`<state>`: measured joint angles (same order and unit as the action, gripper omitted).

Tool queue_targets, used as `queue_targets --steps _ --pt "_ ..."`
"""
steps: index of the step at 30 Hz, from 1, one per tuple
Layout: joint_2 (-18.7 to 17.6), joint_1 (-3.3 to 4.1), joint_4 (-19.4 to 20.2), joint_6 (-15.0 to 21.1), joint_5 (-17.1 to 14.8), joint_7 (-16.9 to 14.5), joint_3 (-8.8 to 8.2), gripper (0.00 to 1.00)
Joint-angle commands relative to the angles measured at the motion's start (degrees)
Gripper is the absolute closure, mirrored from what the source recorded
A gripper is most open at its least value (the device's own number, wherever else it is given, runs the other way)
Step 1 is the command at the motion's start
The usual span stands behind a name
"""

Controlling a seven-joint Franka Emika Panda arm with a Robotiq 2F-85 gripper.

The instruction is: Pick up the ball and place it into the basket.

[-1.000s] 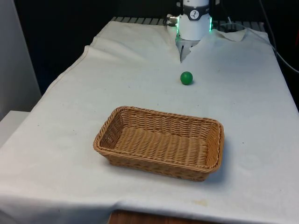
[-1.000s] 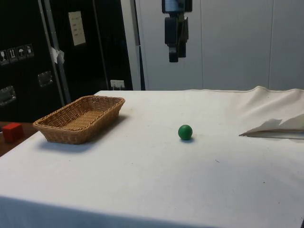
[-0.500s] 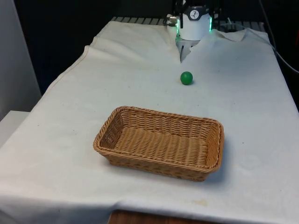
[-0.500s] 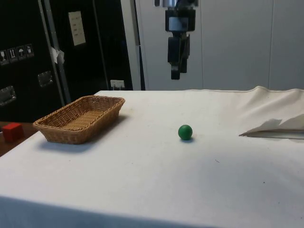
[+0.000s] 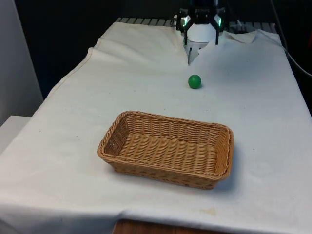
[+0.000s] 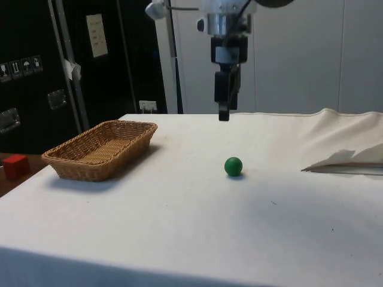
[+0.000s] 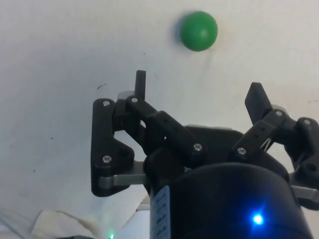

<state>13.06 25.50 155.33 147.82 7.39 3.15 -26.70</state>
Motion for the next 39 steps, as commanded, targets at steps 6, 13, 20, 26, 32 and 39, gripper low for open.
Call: queue_targets --steps 6,13,20,26,32,39 --pt "-3.0 0.00 0.9 3.8 -0.1 -0.1 -0.11 0.00" --pt "-6.8 0.40 2.8 10.3 -1.8 -1.4 -0.52 0.00" --pt "-9.7 0.63 3.6 13.8 -4.9 -3.6 -0.34 0.00" --pt "-12.5 0.46 3.6 16.0 -8.7 -6.2 0.40 0.00" --pt "-14.3 0.29 3.6 17.2 -11.5 -8.1 1.15 0.00" --pt "-18.1 0.17 2.3 18.0 -12.6 -8.8 1.15 0.00"
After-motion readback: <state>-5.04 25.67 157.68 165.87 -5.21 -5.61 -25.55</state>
